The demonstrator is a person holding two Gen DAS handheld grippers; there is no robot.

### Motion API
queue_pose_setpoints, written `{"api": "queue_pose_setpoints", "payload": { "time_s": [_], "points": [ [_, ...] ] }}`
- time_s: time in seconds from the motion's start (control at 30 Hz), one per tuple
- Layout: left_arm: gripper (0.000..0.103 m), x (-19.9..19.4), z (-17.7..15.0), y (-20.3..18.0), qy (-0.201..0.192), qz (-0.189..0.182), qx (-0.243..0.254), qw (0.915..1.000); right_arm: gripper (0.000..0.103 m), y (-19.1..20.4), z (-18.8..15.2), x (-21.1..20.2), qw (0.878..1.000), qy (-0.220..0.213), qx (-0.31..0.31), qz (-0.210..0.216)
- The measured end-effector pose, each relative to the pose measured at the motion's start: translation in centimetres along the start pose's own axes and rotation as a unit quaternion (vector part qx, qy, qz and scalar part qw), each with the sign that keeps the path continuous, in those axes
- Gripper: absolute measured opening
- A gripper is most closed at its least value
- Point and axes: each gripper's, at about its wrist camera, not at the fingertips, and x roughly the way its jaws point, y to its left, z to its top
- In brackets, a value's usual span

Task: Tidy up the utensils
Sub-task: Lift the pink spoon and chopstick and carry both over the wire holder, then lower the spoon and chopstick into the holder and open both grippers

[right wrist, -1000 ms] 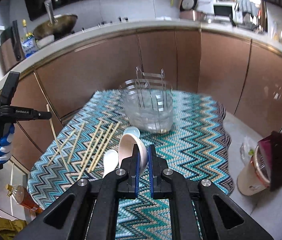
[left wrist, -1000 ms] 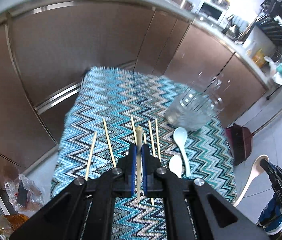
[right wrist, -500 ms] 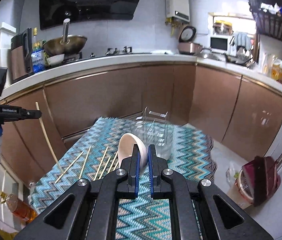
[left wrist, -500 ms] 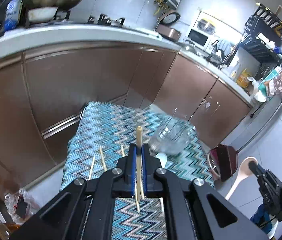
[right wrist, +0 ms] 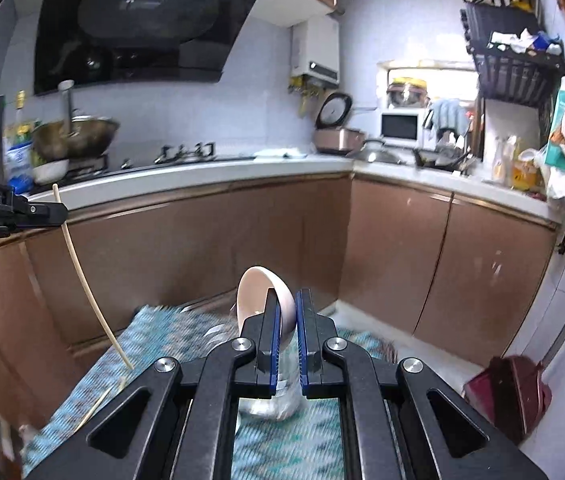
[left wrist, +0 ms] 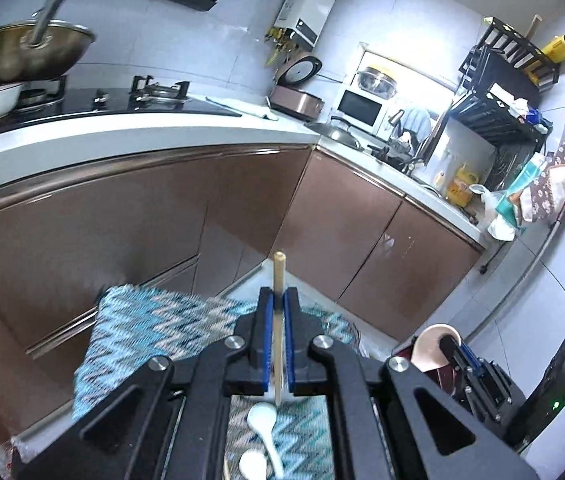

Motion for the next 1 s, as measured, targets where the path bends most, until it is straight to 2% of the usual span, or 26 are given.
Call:
{"api": "queue_pose_setpoints", "payload": {
  "time_s": [0.17, 0.47, 0.7, 0.8, 0.87, 1.0],
  "points": [
    [0.005, 5.3, 0.1, -1.2, -0.013, 0.011, 0.008, 0.9998, 0.007, -0.9, -0.2, 4.6, 0.999, -0.024, 0.009, -0.033],
    [0.005, 14.3, -4.2, -1.7, 0.022, 0.026, 0.031, 0.9989, 0.008, -0.5, -4.1, 10.5, 0.997, -0.027, 0.004, -0.072],
    [0.005, 17.1, -7.2, -0.6, 0.031, 0.044, 0.040, 0.9977, 0.011, 0.0, -7.1, 13.0, 0.997, -0.021, 0.020, -0.070],
    [0.006, 17.1, -8.0, -0.3, 0.031, 0.048, 0.043, 0.9974, 0.022, 0.4, -8.1, 13.3, 0.998, -0.012, 0.024, -0.057],
    [0.006, 16.7, -8.2, -0.2, 0.031, 0.049, 0.044, 0.9973, 0.046, 0.3, -8.4, 13.2, 0.998, -0.013, 0.028, -0.057],
    [0.009, 14.8, -8.4, -0.2, 0.020, 0.050, 0.044, 0.9976, 0.053, 0.3, -8.0, 11.5, 0.997, -0.022, 0.033, -0.062]
  ]
}}
